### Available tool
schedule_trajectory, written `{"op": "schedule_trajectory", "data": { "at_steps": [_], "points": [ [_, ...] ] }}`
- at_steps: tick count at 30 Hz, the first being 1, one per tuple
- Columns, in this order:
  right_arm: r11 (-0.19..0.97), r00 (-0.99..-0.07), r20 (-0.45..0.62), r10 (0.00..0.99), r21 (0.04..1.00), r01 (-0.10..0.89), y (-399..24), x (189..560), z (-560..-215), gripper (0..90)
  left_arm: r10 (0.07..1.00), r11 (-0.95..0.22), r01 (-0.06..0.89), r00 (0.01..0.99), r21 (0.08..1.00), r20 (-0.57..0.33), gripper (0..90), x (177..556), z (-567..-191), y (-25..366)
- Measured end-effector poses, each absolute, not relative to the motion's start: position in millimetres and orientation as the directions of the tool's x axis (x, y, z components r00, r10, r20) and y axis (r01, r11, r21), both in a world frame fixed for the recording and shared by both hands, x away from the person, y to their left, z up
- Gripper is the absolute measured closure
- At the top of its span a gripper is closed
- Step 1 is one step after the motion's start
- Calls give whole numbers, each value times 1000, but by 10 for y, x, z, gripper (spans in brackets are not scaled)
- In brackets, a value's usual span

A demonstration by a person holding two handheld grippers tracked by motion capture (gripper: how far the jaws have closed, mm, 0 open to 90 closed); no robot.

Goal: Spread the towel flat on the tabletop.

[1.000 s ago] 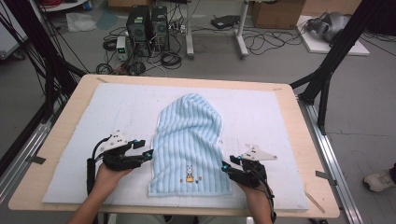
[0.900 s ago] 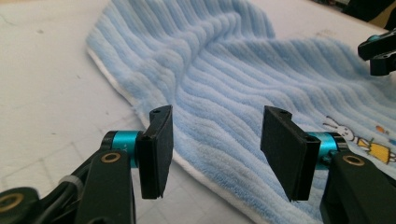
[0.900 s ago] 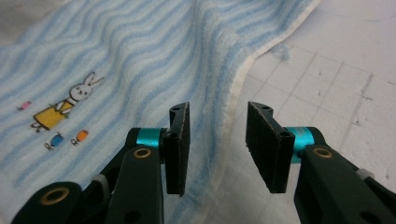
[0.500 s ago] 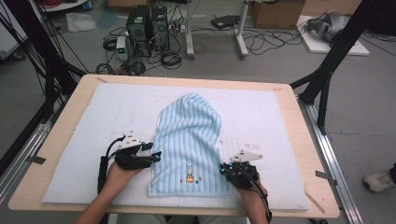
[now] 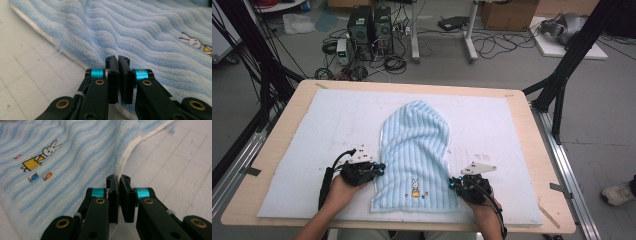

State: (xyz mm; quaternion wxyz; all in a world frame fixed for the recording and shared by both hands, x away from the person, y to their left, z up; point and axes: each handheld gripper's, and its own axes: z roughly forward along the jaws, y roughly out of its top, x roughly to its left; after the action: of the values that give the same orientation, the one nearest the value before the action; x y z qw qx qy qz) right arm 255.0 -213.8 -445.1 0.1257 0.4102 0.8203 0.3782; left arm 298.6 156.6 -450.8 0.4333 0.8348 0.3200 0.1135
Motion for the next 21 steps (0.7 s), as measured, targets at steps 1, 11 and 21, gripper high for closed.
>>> {"op": "schedule_trajectory", "data": {
  "at_steps": [1, 11, 21],
  "points": [
    [377, -635, 111, 764, 722, 580, -2152, 2530, -4448, 859, 619, -419, 441, 778, 794, -105, 865, 2956, -4507, 1585],
    [382, -659, 134, 740, 723, 576, -2308, 2272, -4356, 859, 533, -426, 422, 832, 801, -155, 867, 2706, -4421, 1676],
    [262, -626, 183, 758, 793, 550, -2360, 2213, -4269, 639, 624, -289, 437, 760, 852, -178, 560, 2708, -4334, 1891]
  ]
}}
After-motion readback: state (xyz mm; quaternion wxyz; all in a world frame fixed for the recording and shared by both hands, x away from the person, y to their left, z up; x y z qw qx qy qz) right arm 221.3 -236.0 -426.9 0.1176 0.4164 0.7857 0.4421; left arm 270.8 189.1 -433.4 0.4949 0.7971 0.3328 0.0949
